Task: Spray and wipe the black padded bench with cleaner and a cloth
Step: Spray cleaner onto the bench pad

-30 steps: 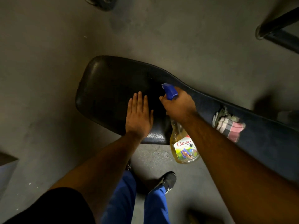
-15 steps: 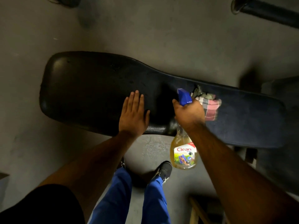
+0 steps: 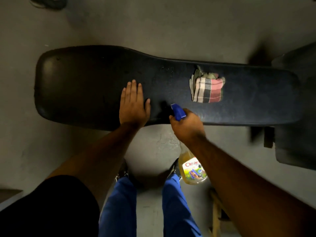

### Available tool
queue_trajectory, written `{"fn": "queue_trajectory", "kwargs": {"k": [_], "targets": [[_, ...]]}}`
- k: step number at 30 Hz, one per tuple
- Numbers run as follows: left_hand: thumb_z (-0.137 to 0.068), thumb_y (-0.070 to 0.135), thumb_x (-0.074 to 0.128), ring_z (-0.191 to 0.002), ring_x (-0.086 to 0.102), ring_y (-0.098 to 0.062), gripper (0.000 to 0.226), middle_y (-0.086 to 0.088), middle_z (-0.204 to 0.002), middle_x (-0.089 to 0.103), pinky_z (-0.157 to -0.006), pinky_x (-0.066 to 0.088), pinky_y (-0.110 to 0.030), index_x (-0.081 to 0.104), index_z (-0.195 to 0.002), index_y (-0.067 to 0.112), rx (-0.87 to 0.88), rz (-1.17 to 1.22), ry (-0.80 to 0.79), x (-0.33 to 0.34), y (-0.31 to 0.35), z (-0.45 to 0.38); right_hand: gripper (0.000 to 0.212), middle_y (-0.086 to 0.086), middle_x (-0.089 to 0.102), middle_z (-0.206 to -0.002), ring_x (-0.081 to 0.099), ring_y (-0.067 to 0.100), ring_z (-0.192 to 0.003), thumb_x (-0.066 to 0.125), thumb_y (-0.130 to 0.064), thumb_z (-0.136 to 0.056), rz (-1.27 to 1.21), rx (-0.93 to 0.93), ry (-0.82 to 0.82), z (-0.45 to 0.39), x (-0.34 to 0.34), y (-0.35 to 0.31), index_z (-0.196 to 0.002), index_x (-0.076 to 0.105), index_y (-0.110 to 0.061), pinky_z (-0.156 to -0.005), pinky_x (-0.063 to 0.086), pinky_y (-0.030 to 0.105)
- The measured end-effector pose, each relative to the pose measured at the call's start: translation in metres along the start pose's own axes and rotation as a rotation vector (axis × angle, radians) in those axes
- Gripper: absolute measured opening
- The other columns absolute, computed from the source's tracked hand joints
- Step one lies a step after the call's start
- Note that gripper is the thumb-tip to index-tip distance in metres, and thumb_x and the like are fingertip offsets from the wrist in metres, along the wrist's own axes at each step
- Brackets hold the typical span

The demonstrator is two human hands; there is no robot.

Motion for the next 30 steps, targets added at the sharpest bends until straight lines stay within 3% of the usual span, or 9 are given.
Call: {"fn": "queue_trajectory", "kwargs": {"k": [6,9,12,16,23,27,30], "targets": [[-0.098,0.037,0.040,-0.146,0.024,-0.031,0.060,-0.019,-0.156,0.029,-0.121,0.016,-0.042,0.036,-0.147,0.003,0.011,0.184,0.064,-0.009,-0.004,0.001,0.032,0.007,0.069,-0.096,0.069,0.030,-0.087,0.065,-0.043,-0.089,-0.084,0.024,0.089,0.020,0.020,0.001,-0.114,0.059,-0.023,-0.079,0.059,0.050],[-0.098,0.028,0.044,-0.143,0.031,-0.029,0.051,-0.016,-0.154,0.034,-0.119,0.021,-0.039,0.040,-0.145,0.006,-0.081,0.312,0.105,-0.024,-0.035,0.014,0.032,0.005,0.069,-0.096,0.068,0.029,-0.088,0.065,-0.040,-0.090,-0.081,-0.038,0.015,0.033,0.047,-0.020,-0.117,0.060,-0.022,-0.080,0.058,0.046],[-0.098,0.027,0.042,-0.143,0.030,-0.031,0.051,-0.017,-0.153,0.035,-0.119,0.021,-0.041,0.040,-0.144,0.005,-0.160,0.204,0.158,-0.038,-0.094,0.028,0.036,0.003,0.063,-0.098,0.062,0.023,-0.089,0.062,-0.038,-0.095,-0.001,-0.106,-0.058,0.042,0.081,-0.046,-0.125,0.059,-0.018,-0.076,0.050,0.034],[-0.100,0.041,0.036,-0.148,0.017,-0.034,0.064,-0.020,-0.158,0.022,-0.121,0.013,-0.045,0.027,-0.150,0.003,-0.181,0.069,0.092,-0.031,-0.156,0.028,0.038,0.005,0.065,-0.100,0.063,0.022,-0.092,0.060,-0.046,-0.096,-0.021,-0.101,-0.038,0.042,0.114,-0.071,-0.120,0.060,-0.017,-0.083,0.056,0.039],[-0.099,0.043,0.034,-0.147,0.022,-0.032,0.064,-0.020,-0.156,0.029,-0.121,0.015,-0.044,0.032,-0.148,0.003,-0.087,0.105,0.090,-0.032,-0.164,0.025,0.041,0.002,0.065,-0.100,0.066,0.025,-0.094,0.063,-0.049,-0.093,-0.066,-0.083,0.035,0.034,0.117,-0.107,-0.121,0.059,-0.019,-0.086,0.057,0.044],[-0.100,0.045,0.033,-0.146,0.023,-0.033,0.066,-0.021,-0.156,0.029,-0.121,0.015,-0.044,0.031,-0.149,0.001,-0.141,0.110,0.143,-0.046,-0.207,0.010,0.040,0.008,0.069,-0.102,0.069,0.028,-0.092,0.064,-0.050,-0.091,-0.075,-0.036,0.120,0.007,0.096,-0.131,-0.116,0.061,-0.020,-0.086,0.058,0.047],[-0.100,0.048,0.032,-0.148,0.017,-0.033,0.070,-0.020,-0.159,0.021,-0.122,0.009,-0.043,0.024,-0.151,0.002,-0.136,0.058,0.109,-0.040,-0.217,0.004,0.034,0.007,0.068,-0.096,0.067,0.026,-0.086,0.064,-0.048,-0.091,-0.002,-0.037,0.119,-0.013,0.093,-0.155,-0.105,0.061,-0.018,-0.077,0.057,0.038]]}}
Point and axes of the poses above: each hand's wrist, its own z-axis away from the middle knuckle, its own x-axis out of the palm, y = z × x, the point moved 9 cm from there along -z, towards the middle knuckle
